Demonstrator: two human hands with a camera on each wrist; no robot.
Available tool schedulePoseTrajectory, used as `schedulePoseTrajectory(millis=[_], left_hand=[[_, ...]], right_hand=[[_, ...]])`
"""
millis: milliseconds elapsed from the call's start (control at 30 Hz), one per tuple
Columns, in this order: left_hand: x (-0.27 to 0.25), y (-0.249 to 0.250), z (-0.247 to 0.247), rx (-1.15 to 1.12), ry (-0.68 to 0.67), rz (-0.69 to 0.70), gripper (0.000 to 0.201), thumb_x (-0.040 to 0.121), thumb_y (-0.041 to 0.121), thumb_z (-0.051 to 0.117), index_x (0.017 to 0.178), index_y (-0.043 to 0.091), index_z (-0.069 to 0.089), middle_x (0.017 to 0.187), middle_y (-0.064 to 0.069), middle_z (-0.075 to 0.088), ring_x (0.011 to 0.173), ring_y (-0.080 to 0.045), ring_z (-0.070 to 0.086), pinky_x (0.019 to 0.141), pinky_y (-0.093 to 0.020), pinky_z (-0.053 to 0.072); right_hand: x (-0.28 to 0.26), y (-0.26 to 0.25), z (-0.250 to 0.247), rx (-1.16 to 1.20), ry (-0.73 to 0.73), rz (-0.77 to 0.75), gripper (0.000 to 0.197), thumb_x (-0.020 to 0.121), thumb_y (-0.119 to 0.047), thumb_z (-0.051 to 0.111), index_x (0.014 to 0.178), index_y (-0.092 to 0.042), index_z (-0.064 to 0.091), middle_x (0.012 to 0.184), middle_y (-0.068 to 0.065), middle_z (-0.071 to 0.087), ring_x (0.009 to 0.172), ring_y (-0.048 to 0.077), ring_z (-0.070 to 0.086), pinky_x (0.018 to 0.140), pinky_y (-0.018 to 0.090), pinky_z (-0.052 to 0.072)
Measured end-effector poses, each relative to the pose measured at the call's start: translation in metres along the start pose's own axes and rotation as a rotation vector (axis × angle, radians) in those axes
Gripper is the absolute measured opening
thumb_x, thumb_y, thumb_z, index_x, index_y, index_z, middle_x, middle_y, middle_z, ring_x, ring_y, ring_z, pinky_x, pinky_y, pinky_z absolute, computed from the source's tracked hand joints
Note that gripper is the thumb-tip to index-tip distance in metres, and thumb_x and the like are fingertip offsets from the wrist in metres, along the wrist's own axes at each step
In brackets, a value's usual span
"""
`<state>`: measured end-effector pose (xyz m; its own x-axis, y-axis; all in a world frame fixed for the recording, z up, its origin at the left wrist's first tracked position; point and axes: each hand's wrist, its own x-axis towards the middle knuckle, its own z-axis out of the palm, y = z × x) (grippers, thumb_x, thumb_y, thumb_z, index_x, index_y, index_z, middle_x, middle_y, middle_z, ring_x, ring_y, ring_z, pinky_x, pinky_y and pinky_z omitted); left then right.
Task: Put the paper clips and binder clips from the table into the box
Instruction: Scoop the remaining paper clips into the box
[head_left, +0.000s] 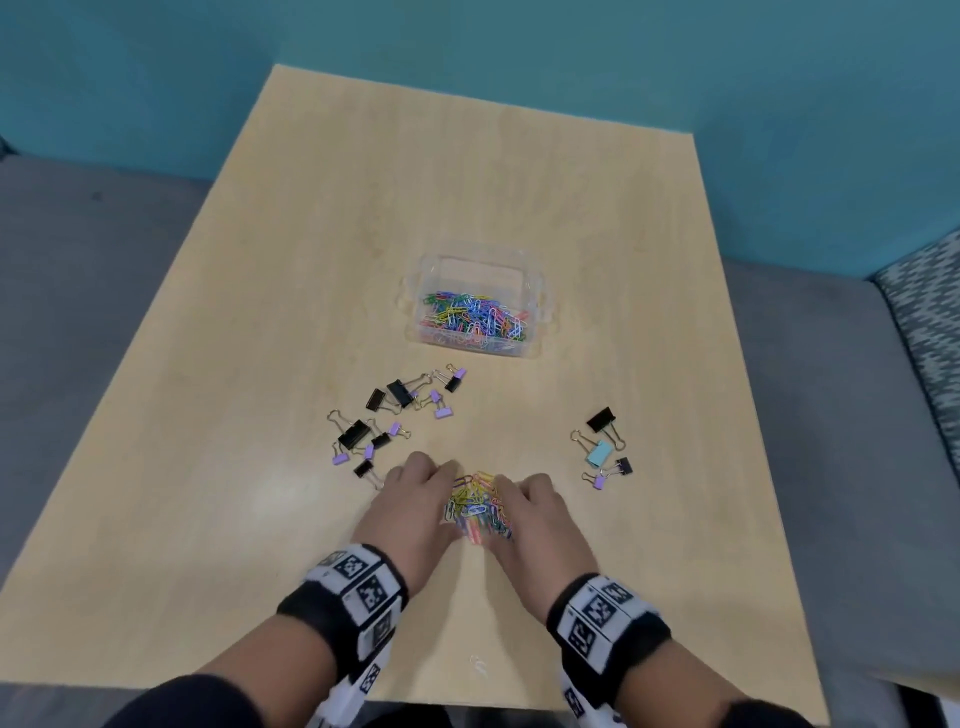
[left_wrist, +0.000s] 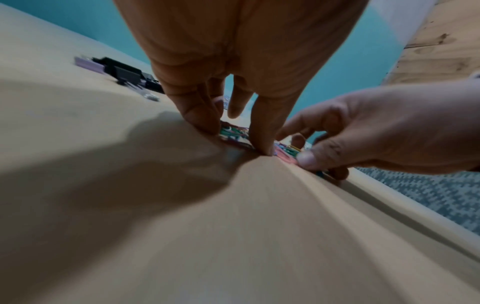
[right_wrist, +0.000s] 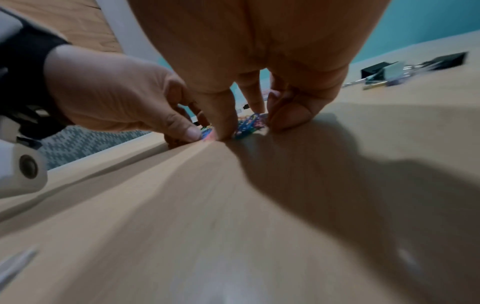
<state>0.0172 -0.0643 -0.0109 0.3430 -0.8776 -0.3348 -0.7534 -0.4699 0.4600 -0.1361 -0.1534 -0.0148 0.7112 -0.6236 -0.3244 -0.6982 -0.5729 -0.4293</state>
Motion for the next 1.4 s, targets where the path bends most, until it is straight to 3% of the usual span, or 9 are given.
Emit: schedulePoseTrajectory(millis=[100, 300, 633, 833, 1000, 1100, 1200, 1300, 1400], left_hand=[[0.012, 0.008, 0.002, -0.001, -0.001, -0.003, 0.034, 0.082, 0.029, 0.062, 0.113, 0.025, 0.052, 0.105, 0.003, 0.040, 0.092, -0.016, 0.044, 0.078, -0.033, 0.047], [0.025, 0.009, -0.001, 0.082, -0.010, 0.010, 0.008, 0.088, 0.015, 0.051, 0.096, 0.015, 0.054, 0.096, -0.002, 0.043, 0.072, -0.020, 0.048, 0.064, -0.034, 0.044], [0.027, 0.005, -0.010, 0.123, -0.047, 0.052, 0.010, 0.088, 0.011, 0.052, 0.080, 0.017, 0.048, 0.085, 0.001, 0.041, 0.061, -0.022, 0.048, 0.043, -0.025, 0.036], [0.028, 0.008, -0.021, 0.149, -0.121, 0.050, 0.013, 0.091, 0.021, 0.048, 0.081, 0.014, 0.051, 0.085, -0.002, 0.046, 0.069, -0.025, 0.054, 0.062, -0.037, 0.049], [0.037, 0.013, -0.044, 0.138, -0.217, 0.102, 0.010, 0.087, 0.020, 0.050, 0.078, 0.017, 0.054, 0.083, -0.001, 0.051, 0.074, -0.022, 0.054, 0.065, -0.035, 0.046], [0.050, 0.018, -0.066, 0.097, -0.275, 0.112, 0.021, 0.081, 0.022, 0.055, 0.062, 0.024, 0.045, 0.070, 0.005, 0.049, 0.067, -0.016, 0.048, 0.052, -0.026, 0.034], [0.069, 0.020, -0.092, -0.021, -0.288, 0.085, 0.019, 0.077, 0.023, 0.064, 0.062, 0.026, 0.052, 0.059, 0.009, 0.051, 0.056, -0.007, 0.047, 0.050, -0.022, 0.033], [0.096, 0.016, -0.119, -0.166, -0.226, 0.014, 0.012, 0.076, 0.015, 0.068, 0.067, 0.019, 0.062, 0.054, 0.009, 0.056, 0.042, 0.001, 0.047, 0.045, -0.019, 0.039], [0.127, 0.016, -0.146, -0.123, -0.125, -0.024, 0.008, 0.080, 0.016, 0.066, 0.072, 0.018, 0.065, 0.066, 0.003, 0.065, 0.054, -0.007, 0.058, 0.048, -0.021, 0.044]], right_hand=[[0.018, -0.013, -0.002, -0.014, 0.020, -0.022, 0.026, 0.089, -0.020, 0.054, 0.115, -0.022, 0.047, 0.104, 0.002, 0.040, 0.091, 0.023, 0.047, 0.073, 0.035, 0.047], [0.031, -0.016, -0.006, -0.074, -0.025, -0.047, 0.010, 0.093, -0.016, 0.048, 0.103, -0.016, 0.049, 0.104, 0.006, 0.045, 0.080, 0.022, 0.044, 0.064, 0.031, 0.034], [0.036, -0.017, -0.029, -0.112, -0.080, -0.053, 0.022, 0.091, -0.009, 0.052, 0.083, -0.021, 0.035, 0.088, -0.002, 0.032, 0.070, 0.022, 0.036, 0.060, 0.031, 0.026], [0.042, -0.013, -0.042, -0.201, -0.192, -0.116, 0.021, 0.091, -0.008, 0.050, 0.083, -0.020, 0.036, 0.085, 0.000, 0.035, 0.065, 0.022, 0.037, 0.050, 0.030, 0.024], [0.050, -0.016, -0.066, -0.281, -0.385, -0.238, 0.013, 0.089, -0.005, 0.044, 0.095, -0.017, 0.047, 0.084, 0.003, 0.039, 0.071, 0.027, 0.045, 0.058, 0.032, 0.032], [0.064, -0.020, -0.084, -0.263, -0.451, -0.280, 0.012, 0.087, -0.008, 0.046, 0.095, -0.014, 0.052, 0.084, 0.006, 0.049, 0.072, 0.027, 0.047, 0.051, 0.031, 0.028], [0.084, -0.022, -0.101, -0.146, -0.457, -0.227, 0.002, 0.081, -0.016, 0.053, 0.083, -0.017, 0.053, 0.079, 0.002, 0.058, 0.073, 0.024, 0.053, 0.058, 0.032, 0.042], [0.111, -0.024, -0.125, -0.040, -0.446, -0.133, 0.005, 0.079, -0.016, 0.060, 0.078, -0.018, 0.056, 0.075, -0.001, 0.060, 0.066, 0.019, 0.055, 0.059, 0.029, 0.043], [0.146, -0.026, -0.150, -0.032, -0.401, -0.068, 0.009, 0.083, -0.013, 0.059, 0.076, -0.019, 0.057, 0.071, -0.004, 0.059, 0.056, 0.011, 0.056, 0.051, 0.024, 0.042]])
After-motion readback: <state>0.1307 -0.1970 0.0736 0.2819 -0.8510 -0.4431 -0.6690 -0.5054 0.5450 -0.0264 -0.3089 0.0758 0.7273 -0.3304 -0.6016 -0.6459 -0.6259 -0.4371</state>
